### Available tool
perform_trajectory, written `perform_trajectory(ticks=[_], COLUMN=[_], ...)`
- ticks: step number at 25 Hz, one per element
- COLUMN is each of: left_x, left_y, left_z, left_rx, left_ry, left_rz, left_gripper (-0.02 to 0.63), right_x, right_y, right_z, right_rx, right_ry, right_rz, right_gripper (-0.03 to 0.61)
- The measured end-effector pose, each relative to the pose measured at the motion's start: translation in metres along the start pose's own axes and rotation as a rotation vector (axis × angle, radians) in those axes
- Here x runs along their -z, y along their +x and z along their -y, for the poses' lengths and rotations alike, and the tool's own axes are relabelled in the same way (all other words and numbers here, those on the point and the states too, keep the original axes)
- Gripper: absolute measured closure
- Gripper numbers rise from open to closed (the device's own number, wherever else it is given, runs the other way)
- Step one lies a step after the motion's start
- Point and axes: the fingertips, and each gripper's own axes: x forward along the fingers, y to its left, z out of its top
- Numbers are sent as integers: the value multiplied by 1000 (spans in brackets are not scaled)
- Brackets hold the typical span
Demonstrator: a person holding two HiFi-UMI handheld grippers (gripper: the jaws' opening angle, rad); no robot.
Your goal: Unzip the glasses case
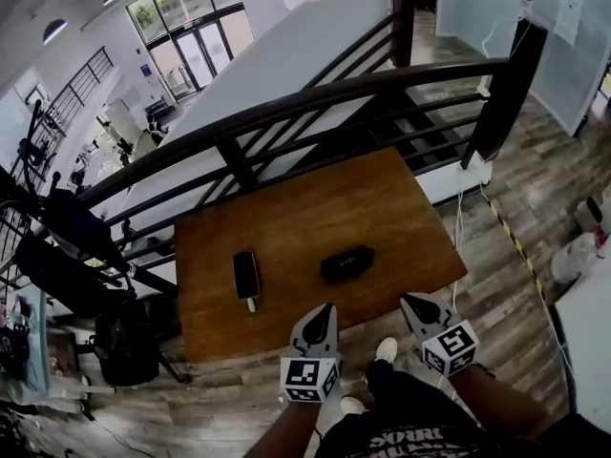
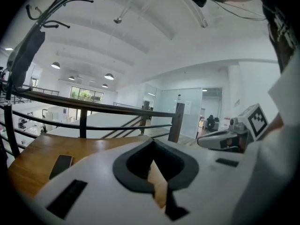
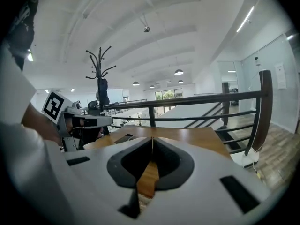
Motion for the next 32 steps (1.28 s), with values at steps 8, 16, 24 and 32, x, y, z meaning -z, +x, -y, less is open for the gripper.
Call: perform_trajectory(ticks=[8, 16, 24, 32], left_x=[0, 73, 161, 167], left_y=[99, 197, 243, 244], left_z=[-43, -53, -57, -59], left_rx=[-30, 154, 505, 659], left_ry=[30, 106, 220, 44], left_rz=[-69, -376, -753, -877], left_gripper=[609, 609, 609, 609], right_x=[3, 86, 148, 171], right_y=[87, 160, 215, 233], right_z=[49, 78, 103, 99], right_rx=[-96, -223, -192, -203], right_ry=[-30, -95, -190, -390], right_rz=[-73, -350, -545, -627], right_gripper=[580, 520, 514, 502])
